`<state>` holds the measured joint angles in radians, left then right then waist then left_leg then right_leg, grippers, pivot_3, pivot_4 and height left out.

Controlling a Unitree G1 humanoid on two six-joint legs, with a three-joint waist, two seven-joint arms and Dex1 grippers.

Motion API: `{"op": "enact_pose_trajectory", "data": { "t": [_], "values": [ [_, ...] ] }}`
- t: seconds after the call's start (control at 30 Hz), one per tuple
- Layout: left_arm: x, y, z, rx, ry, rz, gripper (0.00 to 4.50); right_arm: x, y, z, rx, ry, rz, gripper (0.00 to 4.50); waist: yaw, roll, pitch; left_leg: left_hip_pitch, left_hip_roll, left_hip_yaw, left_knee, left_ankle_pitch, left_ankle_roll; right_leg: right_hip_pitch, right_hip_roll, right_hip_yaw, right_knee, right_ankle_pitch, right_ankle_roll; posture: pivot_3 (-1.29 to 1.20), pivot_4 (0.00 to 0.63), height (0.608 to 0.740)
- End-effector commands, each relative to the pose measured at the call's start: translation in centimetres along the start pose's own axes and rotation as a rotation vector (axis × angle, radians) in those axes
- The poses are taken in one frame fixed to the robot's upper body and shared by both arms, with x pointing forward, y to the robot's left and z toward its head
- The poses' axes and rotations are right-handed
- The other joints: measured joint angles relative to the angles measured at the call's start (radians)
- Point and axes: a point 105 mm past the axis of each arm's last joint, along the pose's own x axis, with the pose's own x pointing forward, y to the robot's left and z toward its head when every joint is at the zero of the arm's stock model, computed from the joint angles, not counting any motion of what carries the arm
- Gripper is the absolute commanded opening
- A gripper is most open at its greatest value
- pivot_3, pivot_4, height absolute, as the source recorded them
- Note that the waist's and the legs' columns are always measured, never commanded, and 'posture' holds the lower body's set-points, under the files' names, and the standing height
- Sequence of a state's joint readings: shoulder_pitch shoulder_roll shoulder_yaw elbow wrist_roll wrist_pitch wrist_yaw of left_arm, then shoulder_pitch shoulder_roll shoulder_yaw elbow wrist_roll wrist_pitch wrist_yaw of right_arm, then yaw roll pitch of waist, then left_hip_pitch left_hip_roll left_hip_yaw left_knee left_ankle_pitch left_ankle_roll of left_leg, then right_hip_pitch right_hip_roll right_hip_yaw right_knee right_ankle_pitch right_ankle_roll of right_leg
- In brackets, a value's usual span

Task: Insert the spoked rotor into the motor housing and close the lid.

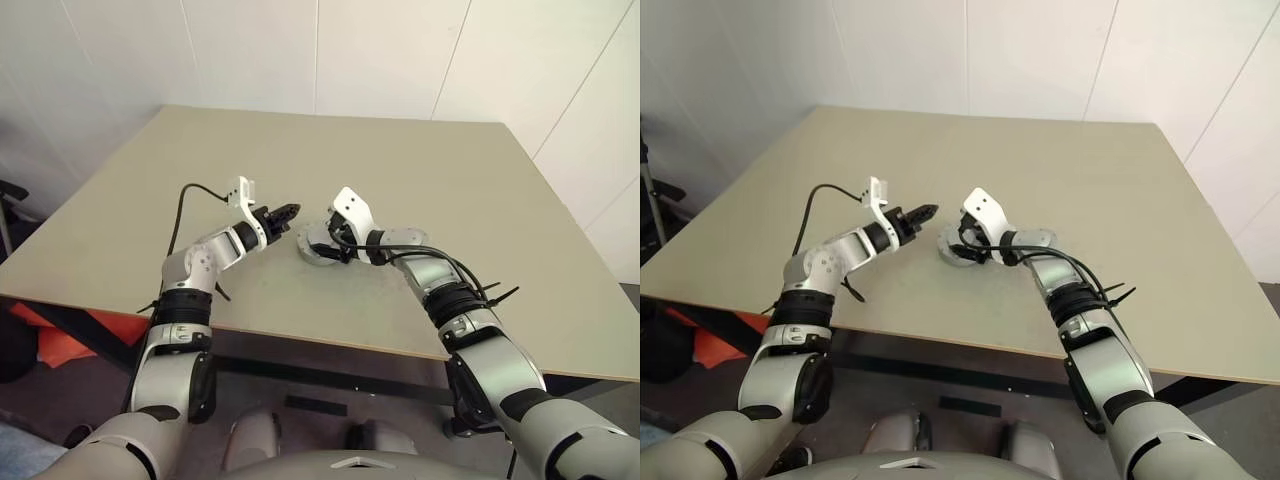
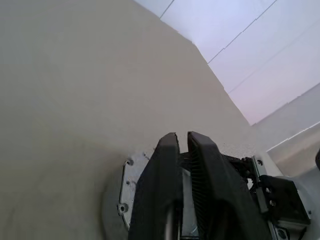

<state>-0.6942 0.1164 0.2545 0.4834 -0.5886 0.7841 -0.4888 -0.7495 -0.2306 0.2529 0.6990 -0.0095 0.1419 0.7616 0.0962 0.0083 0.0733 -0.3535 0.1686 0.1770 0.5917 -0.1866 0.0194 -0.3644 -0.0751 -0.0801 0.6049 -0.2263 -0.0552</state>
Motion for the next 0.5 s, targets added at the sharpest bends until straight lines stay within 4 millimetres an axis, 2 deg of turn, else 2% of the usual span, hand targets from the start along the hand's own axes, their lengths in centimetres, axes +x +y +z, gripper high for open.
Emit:
{"op": "enact_pose_trajectory", "data": {
  "t": [0.03, 0.23, 0.4, 0.5],
  "values": [
    [0.5, -0.8, 0.7, -0.021, -0.011, -0.024, 0.04, -0.5, -0.7, -2.2, -0.001, 0.095, -0.050, 3.16, 0.000, 0.000, 0.000, 0.000, 0.000, 0.000, 0.000, 0.000, 0.000, 0.000, 0.000, 0.000, 0.000, 0.000, 0.000, 0.00, 0.000, 0.740],
    [1.7, -0.6, -0.9, -0.020, 0.070, 0.032, 0.04, -0.5, -0.8, -1.9, -0.009, 0.088, -0.052, 3.16, 0.000, -0.001, 0.000, 0.000, -0.001, 0.000, -0.004, 0.000, 0.000, -0.001, 0.000, 0.000, -0.003, 0.000, 0.000, 0.00, 0.000, 0.740],
    [1.6, 1.7, -3.5, -0.057, 0.278, 0.241, 0.04, -0.7, -0.9, -1.4, -0.018, 0.073, -0.051, 3.16, 0.002, -0.001, 0.001, 0.002, -0.002, 0.000, -0.014, 0.000, 0.000, 0.000, 0.000, -0.001, -0.009, 0.000, 0.000, 0.00, 0.000, 0.740],
    [1.5, 1.0, -3.8, -0.150, 0.309, 0.175, 0.04, -0.8, -1.0, -1.1, 0.005, 0.071, -0.048, 3.16, 0.002, 0.000, 0.000, 0.004, -0.003, 0.000, -0.016, 0.000, 0.000, 0.001, 0.000, -0.001, -0.011, 0.000, 0.000, 0.00, 0.000, 0.740]
  ]
}}
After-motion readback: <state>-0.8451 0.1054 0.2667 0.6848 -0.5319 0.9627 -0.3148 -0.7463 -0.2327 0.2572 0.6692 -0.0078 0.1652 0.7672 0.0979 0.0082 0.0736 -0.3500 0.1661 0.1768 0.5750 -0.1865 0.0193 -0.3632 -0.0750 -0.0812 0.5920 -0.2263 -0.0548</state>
